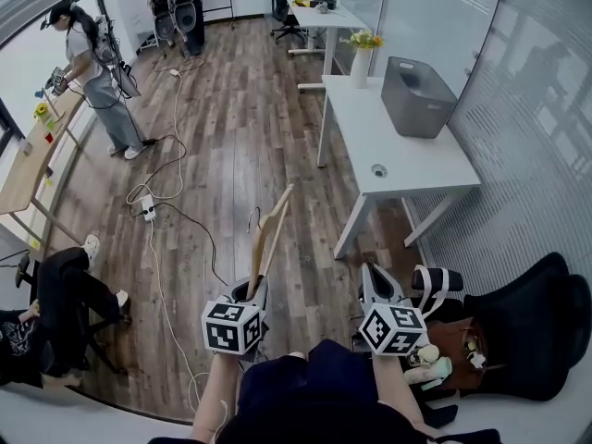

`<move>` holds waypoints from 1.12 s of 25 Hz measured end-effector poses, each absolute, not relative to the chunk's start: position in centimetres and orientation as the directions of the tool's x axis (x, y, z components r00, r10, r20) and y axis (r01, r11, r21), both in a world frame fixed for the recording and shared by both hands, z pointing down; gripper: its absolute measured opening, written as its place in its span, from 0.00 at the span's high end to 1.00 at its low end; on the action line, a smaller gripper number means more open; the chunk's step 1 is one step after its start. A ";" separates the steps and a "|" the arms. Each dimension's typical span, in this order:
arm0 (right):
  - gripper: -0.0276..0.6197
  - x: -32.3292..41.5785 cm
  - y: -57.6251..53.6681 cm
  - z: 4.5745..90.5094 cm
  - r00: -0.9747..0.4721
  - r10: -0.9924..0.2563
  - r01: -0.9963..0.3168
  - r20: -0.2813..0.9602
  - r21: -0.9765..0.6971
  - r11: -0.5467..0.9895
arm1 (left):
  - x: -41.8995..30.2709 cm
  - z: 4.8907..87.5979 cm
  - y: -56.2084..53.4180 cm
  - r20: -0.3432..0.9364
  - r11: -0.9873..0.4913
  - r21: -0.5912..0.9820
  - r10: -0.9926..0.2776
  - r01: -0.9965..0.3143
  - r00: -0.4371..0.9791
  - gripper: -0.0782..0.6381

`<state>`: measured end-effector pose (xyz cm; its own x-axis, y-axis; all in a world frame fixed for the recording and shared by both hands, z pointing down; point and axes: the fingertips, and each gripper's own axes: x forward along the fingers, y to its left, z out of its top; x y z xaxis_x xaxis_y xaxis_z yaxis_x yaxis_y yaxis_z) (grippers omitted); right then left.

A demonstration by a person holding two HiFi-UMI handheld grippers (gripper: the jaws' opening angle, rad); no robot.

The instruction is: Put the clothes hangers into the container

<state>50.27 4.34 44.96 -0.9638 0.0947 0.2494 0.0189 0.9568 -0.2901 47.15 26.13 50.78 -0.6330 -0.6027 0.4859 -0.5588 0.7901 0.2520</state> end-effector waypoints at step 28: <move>0.91 37.3 2.5 46.6 -0.949 0.147 0.061 0.279 -0.296 0.953 | 35.6 52.7 23.7 0.508 0.807 0.275 -0.583 -0.522 -0.634 0.88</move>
